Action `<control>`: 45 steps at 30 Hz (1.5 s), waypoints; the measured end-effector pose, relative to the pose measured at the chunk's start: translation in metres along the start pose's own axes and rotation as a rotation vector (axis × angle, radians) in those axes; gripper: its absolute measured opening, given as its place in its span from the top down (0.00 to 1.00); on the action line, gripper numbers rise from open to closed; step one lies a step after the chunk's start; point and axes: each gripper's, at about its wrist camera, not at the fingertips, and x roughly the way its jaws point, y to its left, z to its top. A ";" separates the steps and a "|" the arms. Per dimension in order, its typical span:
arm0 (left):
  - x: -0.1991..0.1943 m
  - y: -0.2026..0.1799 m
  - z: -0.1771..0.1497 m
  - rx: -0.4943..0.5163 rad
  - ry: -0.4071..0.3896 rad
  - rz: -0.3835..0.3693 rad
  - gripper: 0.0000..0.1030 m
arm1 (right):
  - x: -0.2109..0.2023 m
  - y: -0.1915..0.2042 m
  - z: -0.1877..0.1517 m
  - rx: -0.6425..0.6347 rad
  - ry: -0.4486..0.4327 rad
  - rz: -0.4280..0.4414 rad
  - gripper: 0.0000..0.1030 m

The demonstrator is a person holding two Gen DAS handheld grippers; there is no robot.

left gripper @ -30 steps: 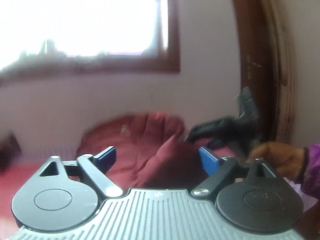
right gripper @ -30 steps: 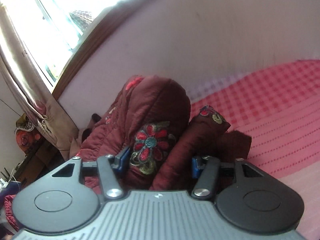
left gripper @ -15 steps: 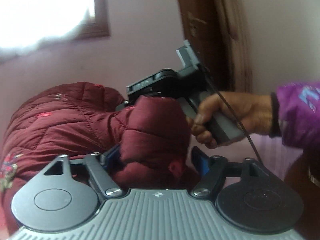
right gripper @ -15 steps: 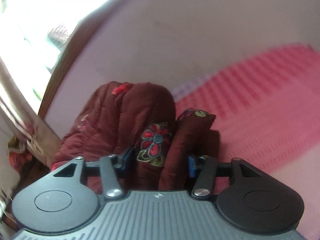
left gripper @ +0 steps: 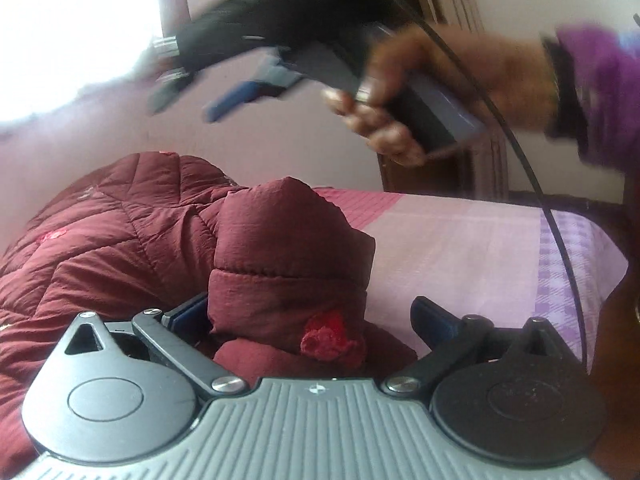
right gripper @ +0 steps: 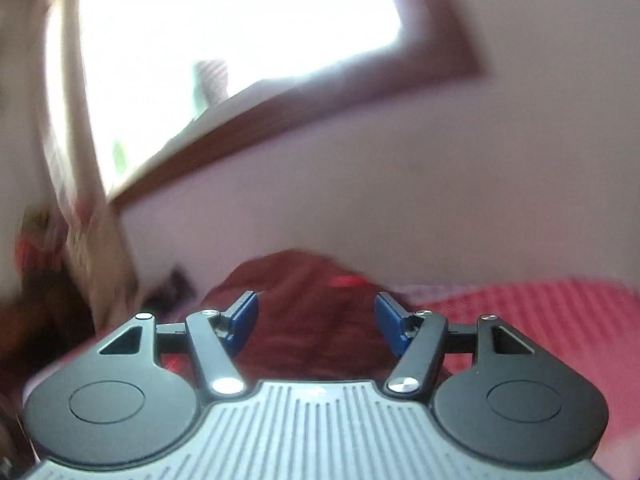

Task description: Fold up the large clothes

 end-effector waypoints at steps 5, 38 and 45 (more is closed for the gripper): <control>-0.012 -0.012 -0.005 0.036 -0.018 0.012 0.02 | 0.047 0.062 -0.016 -0.353 0.216 0.021 0.43; -0.001 0.002 -0.012 -0.086 -0.068 -0.129 0.20 | 0.090 0.060 0.007 -0.353 0.149 -0.146 0.56; 0.009 0.005 -0.017 -0.127 -0.052 -0.165 0.20 | 0.152 0.039 -0.033 -0.293 0.369 -0.201 0.60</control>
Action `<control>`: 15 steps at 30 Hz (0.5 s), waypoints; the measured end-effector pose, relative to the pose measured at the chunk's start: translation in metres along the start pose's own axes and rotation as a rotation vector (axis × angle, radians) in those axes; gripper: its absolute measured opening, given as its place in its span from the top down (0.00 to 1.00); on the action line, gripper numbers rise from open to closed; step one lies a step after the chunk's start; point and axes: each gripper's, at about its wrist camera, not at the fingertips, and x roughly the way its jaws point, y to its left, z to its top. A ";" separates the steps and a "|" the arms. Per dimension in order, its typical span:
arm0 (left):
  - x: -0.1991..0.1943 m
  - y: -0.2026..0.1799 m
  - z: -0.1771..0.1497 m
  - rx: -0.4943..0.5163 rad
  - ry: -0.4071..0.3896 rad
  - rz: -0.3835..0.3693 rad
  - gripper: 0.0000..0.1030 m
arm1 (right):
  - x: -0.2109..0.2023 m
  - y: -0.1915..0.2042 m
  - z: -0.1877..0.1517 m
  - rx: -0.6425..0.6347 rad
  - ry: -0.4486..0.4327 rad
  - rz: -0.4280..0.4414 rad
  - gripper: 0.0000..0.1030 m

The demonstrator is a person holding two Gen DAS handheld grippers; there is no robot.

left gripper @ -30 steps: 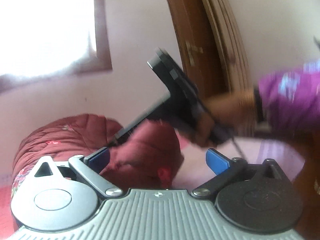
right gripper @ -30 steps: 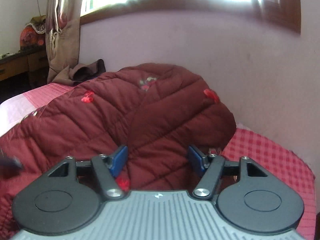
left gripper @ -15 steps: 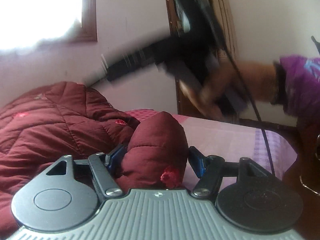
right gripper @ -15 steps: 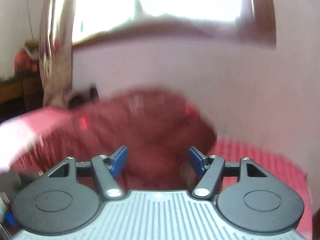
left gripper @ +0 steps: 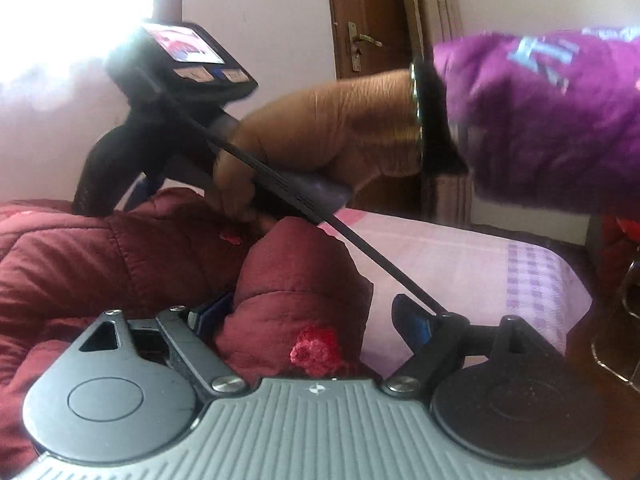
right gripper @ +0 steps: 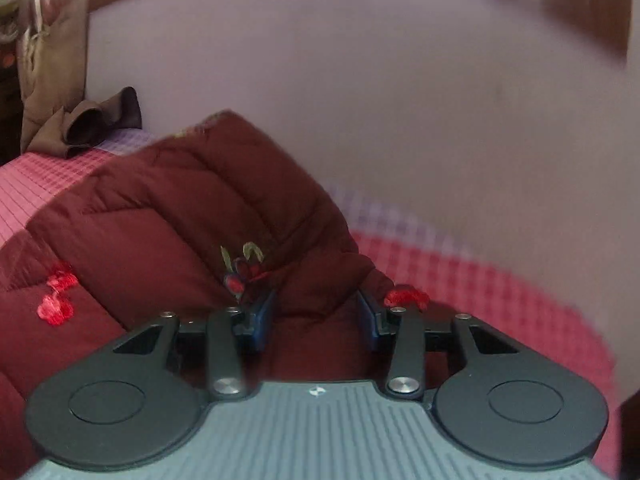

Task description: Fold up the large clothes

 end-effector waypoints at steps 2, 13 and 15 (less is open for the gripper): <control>0.001 0.001 -0.001 -0.005 0.005 -0.006 0.20 | 0.005 -0.008 -0.006 0.044 0.001 0.026 0.60; 0.001 0.015 0.004 -0.069 0.010 -0.033 0.20 | 0.026 -0.004 -0.014 0.096 -0.052 0.021 0.59; 0.000 0.015 0.006 -0.065 0.007 -0.032 0.20 | 0.026 -0.007 -0.018 0.128 -0.071 0.030 0.59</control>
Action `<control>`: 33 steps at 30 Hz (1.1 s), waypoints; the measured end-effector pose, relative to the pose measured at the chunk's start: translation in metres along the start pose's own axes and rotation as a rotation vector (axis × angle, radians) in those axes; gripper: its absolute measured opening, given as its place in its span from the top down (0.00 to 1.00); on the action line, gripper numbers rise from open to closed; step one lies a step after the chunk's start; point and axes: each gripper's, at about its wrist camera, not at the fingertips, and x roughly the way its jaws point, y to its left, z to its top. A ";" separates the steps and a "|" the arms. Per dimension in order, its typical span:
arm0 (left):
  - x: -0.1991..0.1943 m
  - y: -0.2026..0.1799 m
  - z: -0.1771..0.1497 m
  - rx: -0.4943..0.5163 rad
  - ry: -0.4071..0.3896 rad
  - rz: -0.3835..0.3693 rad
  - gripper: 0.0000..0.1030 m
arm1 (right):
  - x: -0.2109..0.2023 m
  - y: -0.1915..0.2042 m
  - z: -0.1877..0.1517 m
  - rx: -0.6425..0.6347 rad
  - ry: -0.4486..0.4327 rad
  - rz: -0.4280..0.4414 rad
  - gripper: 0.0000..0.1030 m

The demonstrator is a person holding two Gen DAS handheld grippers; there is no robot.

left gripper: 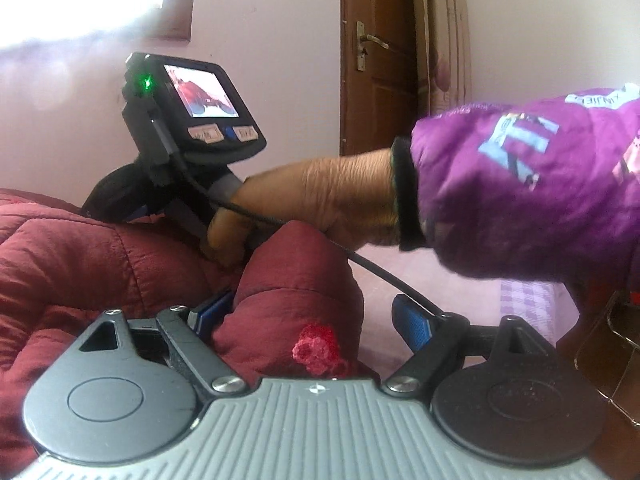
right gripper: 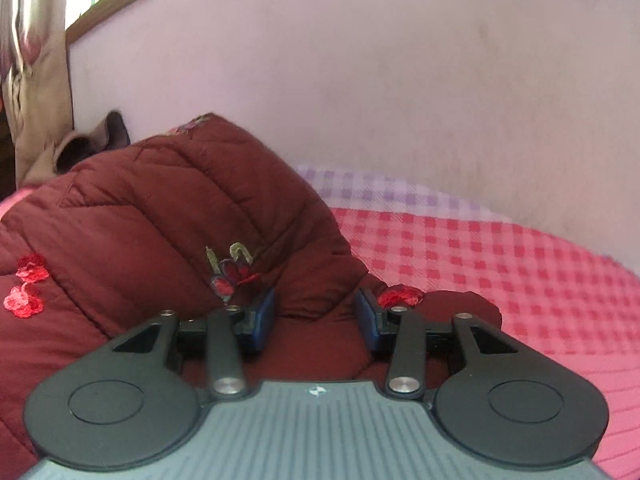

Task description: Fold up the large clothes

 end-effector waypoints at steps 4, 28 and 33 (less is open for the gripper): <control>-0.014 -0.007 0.001 0.048 -0.046 -0.001 0.20 | -0.007 -0.004 -0.003 0.035 -0.040 0.001 0.56; -0.125 0.033 0.022 0.052 -0.148 0.253 0.02 | -0.136 0.023 0.001 -0.013 -0.241 -0.232 0.03; -0.120 0.028 0.020 0.061 -0.143 0.238 0.02 | -0.202 0.020 -0.026 0.174 -0.270 -0.060 0.03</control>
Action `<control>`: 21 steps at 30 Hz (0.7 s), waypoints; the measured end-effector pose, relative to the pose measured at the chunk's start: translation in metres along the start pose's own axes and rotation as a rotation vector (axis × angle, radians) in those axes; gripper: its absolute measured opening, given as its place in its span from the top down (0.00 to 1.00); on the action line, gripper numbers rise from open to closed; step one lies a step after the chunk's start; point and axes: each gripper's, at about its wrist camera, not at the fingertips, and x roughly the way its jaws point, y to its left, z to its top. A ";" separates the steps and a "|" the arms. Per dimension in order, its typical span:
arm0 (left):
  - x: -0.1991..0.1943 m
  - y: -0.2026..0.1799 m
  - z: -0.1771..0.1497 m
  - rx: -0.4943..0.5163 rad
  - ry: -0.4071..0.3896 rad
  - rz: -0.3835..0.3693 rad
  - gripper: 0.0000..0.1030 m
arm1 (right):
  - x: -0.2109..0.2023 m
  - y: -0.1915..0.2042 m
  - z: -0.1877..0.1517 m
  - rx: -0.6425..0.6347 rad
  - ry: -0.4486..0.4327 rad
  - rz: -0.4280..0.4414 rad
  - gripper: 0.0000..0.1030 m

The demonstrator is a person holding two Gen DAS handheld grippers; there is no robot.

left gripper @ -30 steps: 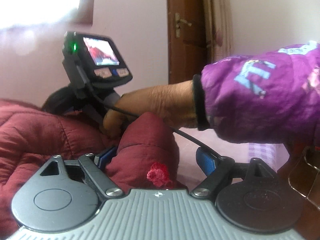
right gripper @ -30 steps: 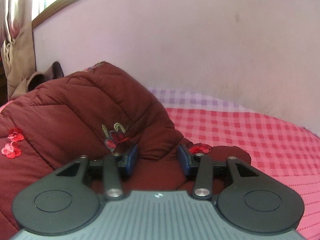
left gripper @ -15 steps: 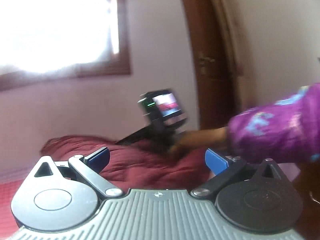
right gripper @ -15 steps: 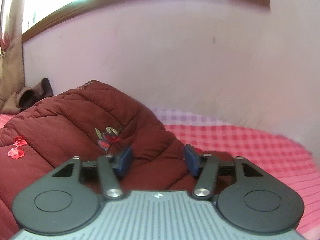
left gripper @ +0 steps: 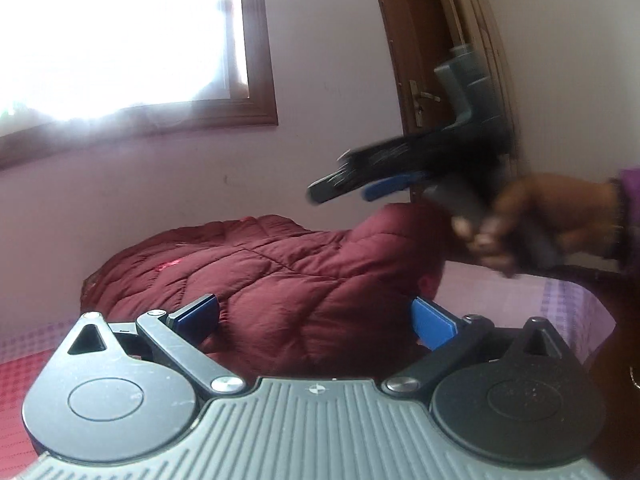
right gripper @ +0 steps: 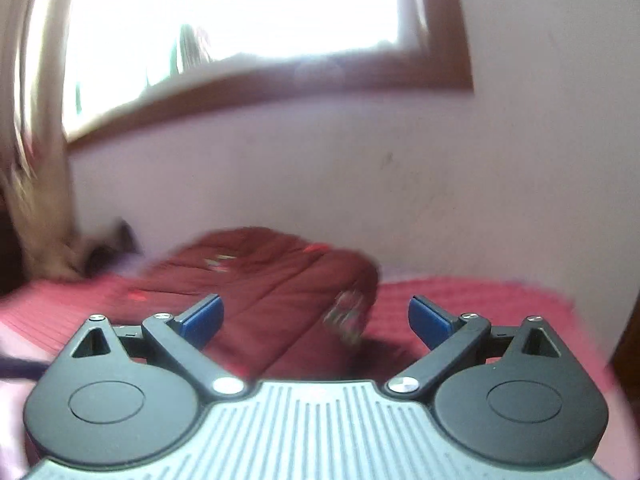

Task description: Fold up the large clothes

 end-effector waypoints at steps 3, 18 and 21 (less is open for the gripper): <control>-0.003 -0.004 0.000 -0.006 -0.012 -0.004 0.02 | -0.041 0.003 -0.015 0.050 -0.038 0.031 0.03; -0.043 0.013 0.016 -0.106 -0.037 0.061 0.00 | -0.071 0.042 -0.022 0.092 -0.014 0.068 0.73; -0.041 0.018 0.018 -0.086 -0.007 0.109 0.00 | -0.062 0.039 -0.038 0.126 0.049 0.072 0.75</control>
